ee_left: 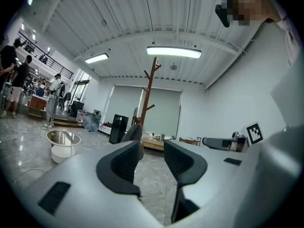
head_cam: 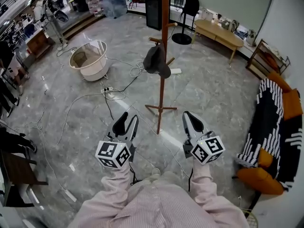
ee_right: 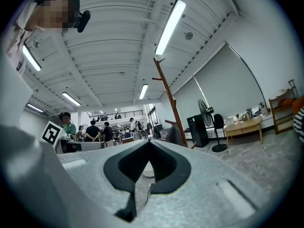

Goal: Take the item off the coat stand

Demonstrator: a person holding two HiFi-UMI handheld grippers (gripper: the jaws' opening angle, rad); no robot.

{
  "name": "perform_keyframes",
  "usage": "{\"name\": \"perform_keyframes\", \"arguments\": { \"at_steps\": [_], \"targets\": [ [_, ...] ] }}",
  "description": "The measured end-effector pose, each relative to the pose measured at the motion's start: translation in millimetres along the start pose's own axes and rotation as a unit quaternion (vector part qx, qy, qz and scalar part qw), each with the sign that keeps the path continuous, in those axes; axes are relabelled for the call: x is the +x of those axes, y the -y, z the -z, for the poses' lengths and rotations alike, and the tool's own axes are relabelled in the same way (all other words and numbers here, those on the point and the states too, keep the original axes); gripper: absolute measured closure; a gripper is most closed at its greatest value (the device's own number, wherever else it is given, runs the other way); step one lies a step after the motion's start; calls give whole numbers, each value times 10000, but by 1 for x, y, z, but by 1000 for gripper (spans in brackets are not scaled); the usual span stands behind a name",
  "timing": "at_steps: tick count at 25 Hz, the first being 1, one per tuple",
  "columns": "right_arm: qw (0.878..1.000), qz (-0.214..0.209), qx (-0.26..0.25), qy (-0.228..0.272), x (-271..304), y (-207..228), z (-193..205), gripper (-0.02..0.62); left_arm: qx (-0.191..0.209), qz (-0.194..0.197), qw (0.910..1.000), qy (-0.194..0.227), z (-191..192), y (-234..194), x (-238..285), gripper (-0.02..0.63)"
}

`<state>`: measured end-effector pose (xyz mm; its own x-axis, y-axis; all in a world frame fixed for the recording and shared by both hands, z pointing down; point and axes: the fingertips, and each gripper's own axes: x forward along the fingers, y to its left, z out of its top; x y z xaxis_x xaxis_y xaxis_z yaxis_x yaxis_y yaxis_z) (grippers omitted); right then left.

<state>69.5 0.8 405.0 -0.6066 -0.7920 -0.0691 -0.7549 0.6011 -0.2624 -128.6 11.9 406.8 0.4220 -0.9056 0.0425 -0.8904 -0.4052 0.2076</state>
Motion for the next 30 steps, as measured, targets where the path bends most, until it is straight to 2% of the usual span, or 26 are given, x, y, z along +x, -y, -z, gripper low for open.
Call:
{"name": "perform_keyframes", "arguments": {
  "at_steps": [14, 30],
  "targets": [
    [9996, 4, 124, -236, 67, 36, 19, 591, -159, -61, 9996, -231, 17, -39, 55, 437],
    [9996, -142, 152, -170, 193, 125, -10, 591, -148, -88, 9994, -307, -7, -92, 202, 425]
  ]
}}
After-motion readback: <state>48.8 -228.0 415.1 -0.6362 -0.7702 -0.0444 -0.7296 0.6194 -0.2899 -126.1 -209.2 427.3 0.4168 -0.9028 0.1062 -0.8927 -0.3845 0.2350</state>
